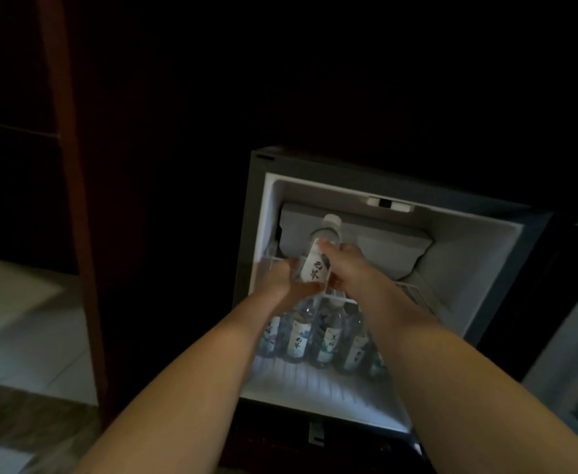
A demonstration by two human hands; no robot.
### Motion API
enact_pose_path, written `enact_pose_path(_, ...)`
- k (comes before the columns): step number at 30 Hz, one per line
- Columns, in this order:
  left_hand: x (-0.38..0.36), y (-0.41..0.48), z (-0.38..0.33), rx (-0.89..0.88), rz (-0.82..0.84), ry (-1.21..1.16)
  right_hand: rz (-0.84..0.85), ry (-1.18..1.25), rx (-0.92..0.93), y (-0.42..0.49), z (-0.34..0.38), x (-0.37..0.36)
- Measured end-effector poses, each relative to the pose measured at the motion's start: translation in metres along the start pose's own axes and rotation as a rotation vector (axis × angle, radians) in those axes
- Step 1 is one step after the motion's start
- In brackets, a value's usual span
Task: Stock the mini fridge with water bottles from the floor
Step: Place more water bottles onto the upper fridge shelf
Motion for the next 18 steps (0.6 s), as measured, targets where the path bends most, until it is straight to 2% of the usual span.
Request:
enact_pose_path(6,0.002,0.021,0.009,0.037,-0.068,-0.018,-0.017,-0.048,0.034,0.020,0.011,-0.007)
enact_pose_path(11,0.004,0.036,-0.005,-0.014,-0.045,-0.133,-0.069,-0.115,0.104,0.040,0.027,-0.001)
enact_pose_path(15,0.009,0.045,-0.008,-0.031,-0.118,-0.181,-0.048,-0.041,0.141,0.049,0.038,-0.007)
enact_pose_path(18,0.008,0.047,0.001,-0.026,-0.163,-0.202,-0.003,-0.077,0.215,0.051,0.043,-0.016)
Point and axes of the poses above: each hand's wrist, its own y-axis towards the middle knuckle, its own x-axis out of the back of the hand, z = x × y, the point moved 6 cm from there along y, towards the middle knuckle, and after that the axes turned 1 degree about -y, right-handed, at the moved point
